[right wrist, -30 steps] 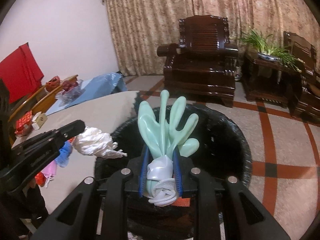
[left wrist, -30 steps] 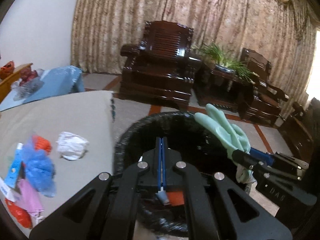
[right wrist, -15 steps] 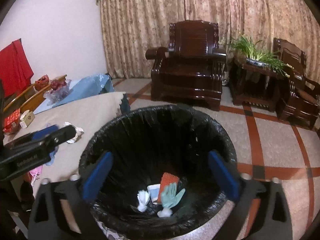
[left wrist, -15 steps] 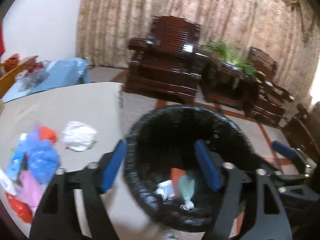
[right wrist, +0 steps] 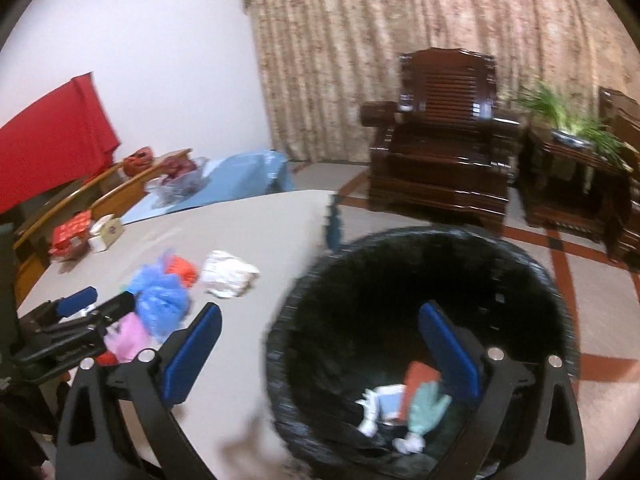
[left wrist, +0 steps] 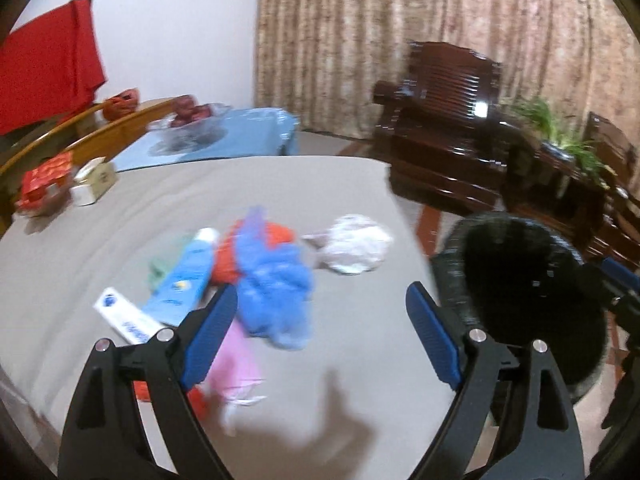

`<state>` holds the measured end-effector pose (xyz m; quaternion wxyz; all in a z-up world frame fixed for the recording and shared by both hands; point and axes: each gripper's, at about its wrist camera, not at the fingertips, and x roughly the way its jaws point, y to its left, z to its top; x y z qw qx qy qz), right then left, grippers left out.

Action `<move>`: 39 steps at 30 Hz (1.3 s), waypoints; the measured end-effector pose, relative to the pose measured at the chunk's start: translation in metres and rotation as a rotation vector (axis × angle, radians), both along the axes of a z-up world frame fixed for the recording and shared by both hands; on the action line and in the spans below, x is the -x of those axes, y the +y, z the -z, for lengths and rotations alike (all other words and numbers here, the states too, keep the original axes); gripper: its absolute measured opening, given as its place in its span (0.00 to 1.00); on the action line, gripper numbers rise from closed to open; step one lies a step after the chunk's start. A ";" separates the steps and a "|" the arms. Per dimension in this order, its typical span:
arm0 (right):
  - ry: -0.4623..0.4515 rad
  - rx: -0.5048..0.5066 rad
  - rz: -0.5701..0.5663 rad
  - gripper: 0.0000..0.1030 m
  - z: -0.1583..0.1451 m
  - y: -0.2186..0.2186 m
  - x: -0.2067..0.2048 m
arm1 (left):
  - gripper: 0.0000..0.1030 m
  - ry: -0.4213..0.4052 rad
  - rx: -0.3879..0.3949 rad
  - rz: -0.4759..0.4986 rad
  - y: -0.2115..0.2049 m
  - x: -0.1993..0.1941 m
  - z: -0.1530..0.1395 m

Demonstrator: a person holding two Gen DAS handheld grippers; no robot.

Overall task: Collect trash
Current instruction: 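Grasp the blue plastic bag with the left tool, then grasp the white crumpled paper with the right tool while the left tool holds the blue bag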

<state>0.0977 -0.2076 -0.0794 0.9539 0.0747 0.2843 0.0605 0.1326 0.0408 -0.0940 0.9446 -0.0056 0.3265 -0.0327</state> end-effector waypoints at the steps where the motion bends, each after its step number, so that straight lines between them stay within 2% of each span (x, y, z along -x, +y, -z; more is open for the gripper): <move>1: -0.003 0.002 -0.014 0.94 0.000 0.006 -0.003 | 0.81 0.008 -0.004 -0.019 0.008 -0.003 0.002; 12: -0.039 -0.011 -0.120 0.94 -0.001 0.062 -0.050 | 0.77 0.034 0.000 -0.075 0.035 -0.038 0.024; 20: -0.025 0.009 -0.131 0.94 0.007 0.075 -0.085 | 0.71 0.088 0.012 -0.066 0.027 -0.062 0.053; 23: -0.011 0.016 -0.127 0.94 0.013 0.074 -0.088 | 0.61 0.125 0.013 -0.064 0.025 -0.071 0.065; 25: -0.003 0.020 -0.123 0.94 0.015 0.073 -0.091 | 0.42 0.147 0.004 -0.065 0.024 -0.076 0.071; 28: 0.002 0.025 -0.123 0.94 0.016 0.073 -0.093 | 0.30 0.142 0.014 -0.060 0.025 -0.076 0.070; 31: -0.002 0.031 -0.125 0.93 0.015 0.077 -0.095 | 0.25 0.119 0.028 -0.059 0.027 -0.070 0.063; 39: -0.014 0.020 -0.150 0.92 0.009 0.093 -0.105 | 0.23 0.010 0.061 -0.085 0.042 -0.058 0.027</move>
